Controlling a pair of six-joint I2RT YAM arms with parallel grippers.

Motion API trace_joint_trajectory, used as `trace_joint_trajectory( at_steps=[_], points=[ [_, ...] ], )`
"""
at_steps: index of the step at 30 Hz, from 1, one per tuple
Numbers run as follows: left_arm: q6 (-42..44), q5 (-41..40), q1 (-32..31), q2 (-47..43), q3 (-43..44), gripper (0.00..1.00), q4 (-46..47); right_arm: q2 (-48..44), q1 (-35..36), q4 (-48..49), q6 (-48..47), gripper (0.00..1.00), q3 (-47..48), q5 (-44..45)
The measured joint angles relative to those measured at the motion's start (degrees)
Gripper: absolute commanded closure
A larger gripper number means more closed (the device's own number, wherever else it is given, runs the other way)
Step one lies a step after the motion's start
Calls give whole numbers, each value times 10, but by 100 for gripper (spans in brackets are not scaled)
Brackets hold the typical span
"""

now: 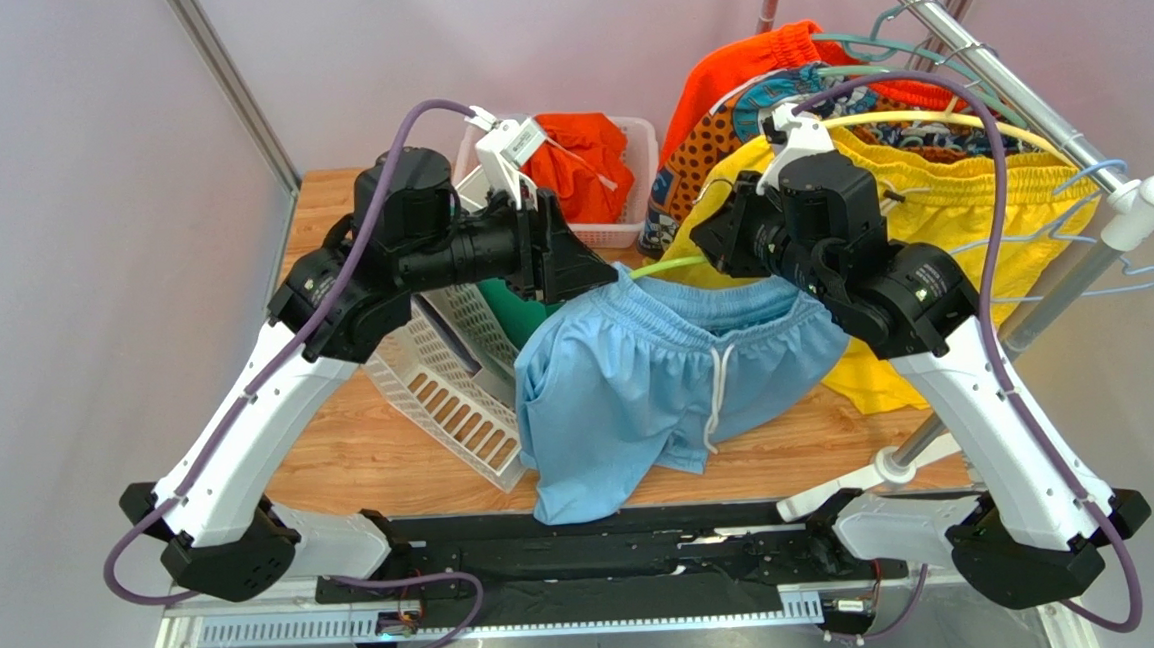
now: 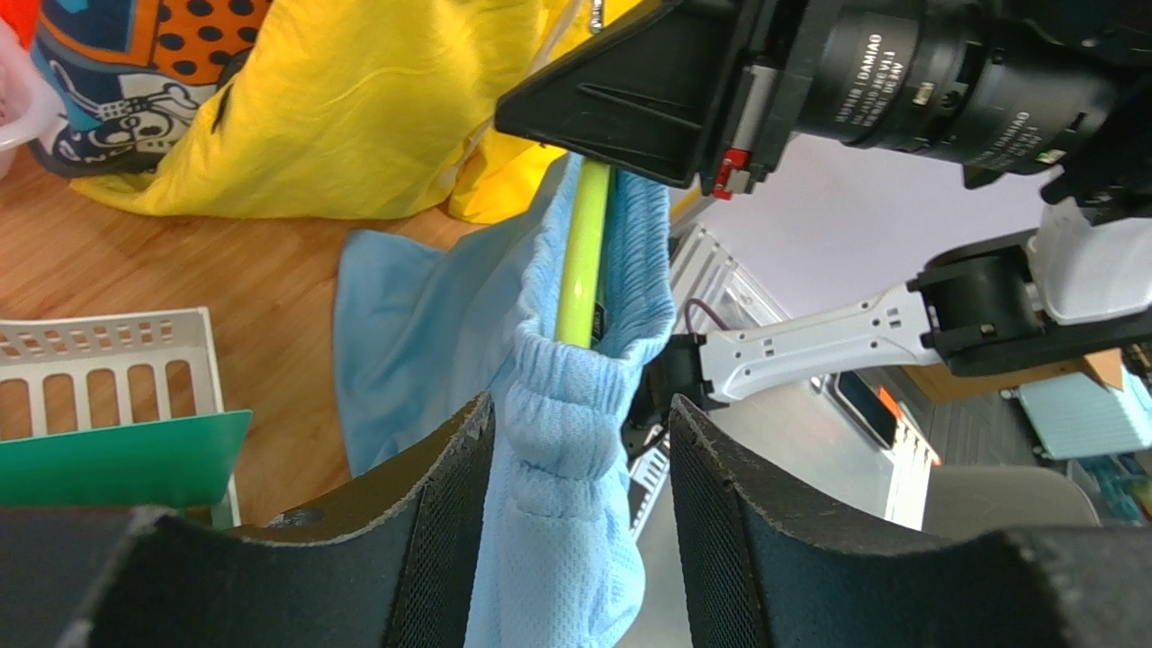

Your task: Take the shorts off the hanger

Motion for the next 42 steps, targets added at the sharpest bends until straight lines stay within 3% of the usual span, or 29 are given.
trace_joint_trajectory(
  at_steps=[19, 28, 35, 39, 40, 42],
  points=[
    [-24, 33, 0, 12, -3, 46, 15, 0, 0, 0, 0, 100, -2, -7],
    [-28, 34, 0, 20, -3, 72, 18, 0, 0, 0, 2, 100, -2, -11],
    [-28, 38, 0, 23, -3, 59, 20, 0, 0, 0, 2, 100, -2, -12],
    [-30, 45, 0, 26, -3, 79, 23, 0, 0, 0, 2, 100, -2, -12],
    [-28, 47, 1, 28, -3, 90, 23, 0, 0, 0, 2, 100, -2, -12],
    [-26, 48, 2, 31, -3, 99, 23, 0, 0, 0, 2, 100, -2, -12]
  ],
)
